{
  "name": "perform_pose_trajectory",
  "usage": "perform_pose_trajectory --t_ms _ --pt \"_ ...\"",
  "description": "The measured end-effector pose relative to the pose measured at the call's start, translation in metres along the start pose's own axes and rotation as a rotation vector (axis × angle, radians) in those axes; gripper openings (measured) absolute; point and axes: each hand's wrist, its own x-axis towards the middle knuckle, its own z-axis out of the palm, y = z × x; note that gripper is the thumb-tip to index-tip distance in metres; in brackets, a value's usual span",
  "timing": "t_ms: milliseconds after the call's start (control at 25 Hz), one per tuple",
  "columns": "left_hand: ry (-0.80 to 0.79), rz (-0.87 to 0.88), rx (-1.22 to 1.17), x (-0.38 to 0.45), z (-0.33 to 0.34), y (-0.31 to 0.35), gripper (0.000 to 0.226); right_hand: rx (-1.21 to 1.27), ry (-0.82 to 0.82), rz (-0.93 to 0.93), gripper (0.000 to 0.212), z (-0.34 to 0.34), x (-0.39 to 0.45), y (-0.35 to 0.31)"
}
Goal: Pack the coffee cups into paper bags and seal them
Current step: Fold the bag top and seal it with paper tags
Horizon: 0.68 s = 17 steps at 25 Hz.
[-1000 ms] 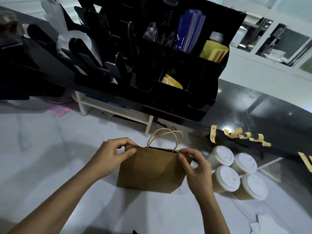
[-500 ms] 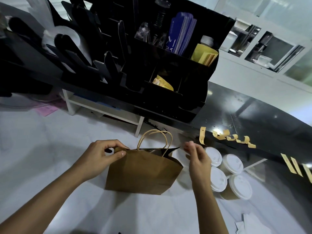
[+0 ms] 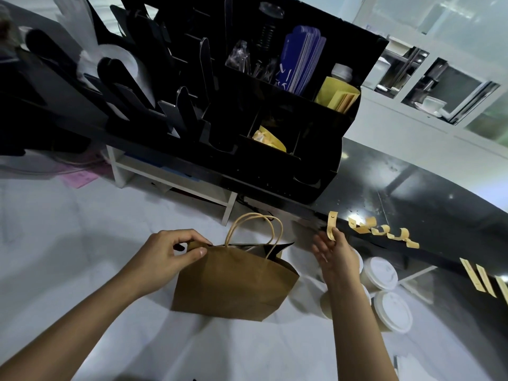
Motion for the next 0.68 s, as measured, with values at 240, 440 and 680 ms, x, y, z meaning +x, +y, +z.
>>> perform_pose_trajectory --t_ms 240,440,680 --pt "0.019 0.004 0.018 0.0 0.001 0.001 0.018 -0.015 0.014 -0.056 0.021 -0.001 -0.002 -0.002" --pt "0.022 0.007 0.063 0.001 0.0 -0.001 0.017 -0.029 0.009 -0.105 0.018 -0.001 -0.014 -0.009" --pt "0.037 0.004 0.095 0.0 0.001 0.0 0.016 -0.057 -0.082 -0.126 0.022 0.0 -0.044 -0.002"
